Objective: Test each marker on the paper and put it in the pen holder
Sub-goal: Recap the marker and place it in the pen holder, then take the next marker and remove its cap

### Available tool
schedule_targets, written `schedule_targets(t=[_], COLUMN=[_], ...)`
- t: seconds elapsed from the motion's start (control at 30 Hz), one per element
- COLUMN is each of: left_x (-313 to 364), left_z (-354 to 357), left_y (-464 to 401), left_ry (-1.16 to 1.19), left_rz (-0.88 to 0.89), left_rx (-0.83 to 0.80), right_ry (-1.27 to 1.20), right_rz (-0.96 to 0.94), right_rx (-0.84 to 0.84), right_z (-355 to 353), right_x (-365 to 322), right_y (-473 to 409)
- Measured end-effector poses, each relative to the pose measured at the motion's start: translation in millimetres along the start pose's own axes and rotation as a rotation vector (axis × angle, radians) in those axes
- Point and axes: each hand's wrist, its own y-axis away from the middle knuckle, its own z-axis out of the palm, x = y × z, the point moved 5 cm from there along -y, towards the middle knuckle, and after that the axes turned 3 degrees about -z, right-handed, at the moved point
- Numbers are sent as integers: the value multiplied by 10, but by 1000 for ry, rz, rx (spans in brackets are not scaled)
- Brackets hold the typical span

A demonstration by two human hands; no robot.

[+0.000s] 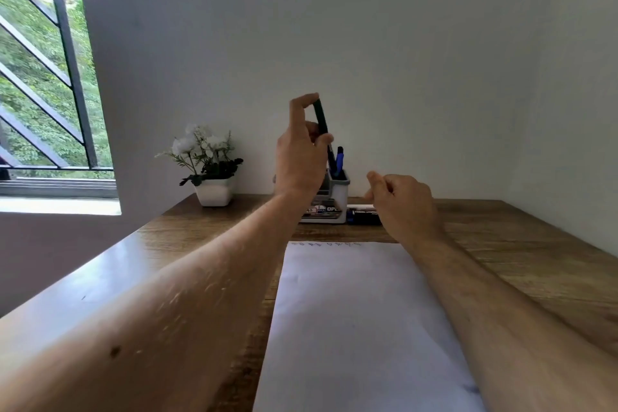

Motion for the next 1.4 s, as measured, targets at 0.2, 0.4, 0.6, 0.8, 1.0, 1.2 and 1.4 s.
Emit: schedule_targets(t=[0.2, 0.4, 0.6, 0.8, 1.0, 1.2, 1.4], left_x=[-254, -395, -464, -453, -454, -425, -283], left_z=[205, 322, 370, 357, 305, 287, 248], left_y=[20, 39, 25, 60, 91, 164, 295], left_ry=[-125, -290, -400, -464, -423, -435, -452], left_rz=[-41, -79, -105, -110, -151, -112, -39], left_rx=[-126, -252, -286, -280, -228, -250, -218], right_ry=[83, 145, 154, 156, 181, 281, 441], right_rz=[58, 98, 141, 155, 190, 220, 208], right_rx=[4, -58, -79, -108, -132, -289, -455], right_z=[29, 53, 91, 103, 101, 164, 232], right_x=[61, 91, 117, 105, 110, 151, 228], right_y=[-39, -29, -33, -15, -4, 32, 40])
